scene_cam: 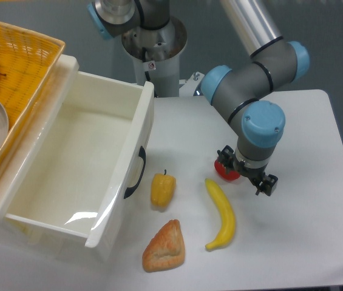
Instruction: Pick up the red pepper
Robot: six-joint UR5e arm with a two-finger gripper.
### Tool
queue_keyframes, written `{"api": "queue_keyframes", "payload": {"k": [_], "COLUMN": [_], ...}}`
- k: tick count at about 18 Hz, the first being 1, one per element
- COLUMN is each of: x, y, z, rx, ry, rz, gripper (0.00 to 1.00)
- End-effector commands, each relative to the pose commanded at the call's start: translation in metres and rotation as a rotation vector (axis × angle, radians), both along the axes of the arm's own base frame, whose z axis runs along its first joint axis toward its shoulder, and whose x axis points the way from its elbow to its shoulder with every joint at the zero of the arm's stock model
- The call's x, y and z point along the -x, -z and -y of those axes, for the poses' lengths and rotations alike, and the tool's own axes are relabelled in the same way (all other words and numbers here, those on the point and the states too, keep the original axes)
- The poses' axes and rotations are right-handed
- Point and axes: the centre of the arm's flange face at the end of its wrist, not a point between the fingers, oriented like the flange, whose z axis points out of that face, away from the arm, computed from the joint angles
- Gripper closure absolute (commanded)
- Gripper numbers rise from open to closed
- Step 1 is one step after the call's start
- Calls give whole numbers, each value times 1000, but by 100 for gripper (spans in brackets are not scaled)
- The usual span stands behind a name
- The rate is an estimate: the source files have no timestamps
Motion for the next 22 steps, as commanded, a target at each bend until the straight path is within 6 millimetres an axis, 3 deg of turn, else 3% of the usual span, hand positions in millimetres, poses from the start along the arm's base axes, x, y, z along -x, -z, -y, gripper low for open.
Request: {"api": "queue_keyframes", "payload": {"k": [10,14,18,22], "x": [-32,-43,-43,-43], "y": [10,33,40,44], "z": [20,29,38,43], "rx": [52,88,102,124], "ry": [-448,-566,-732,-767], "rz": [0,27,26,12], "gripper": [0,0,0,0]}}
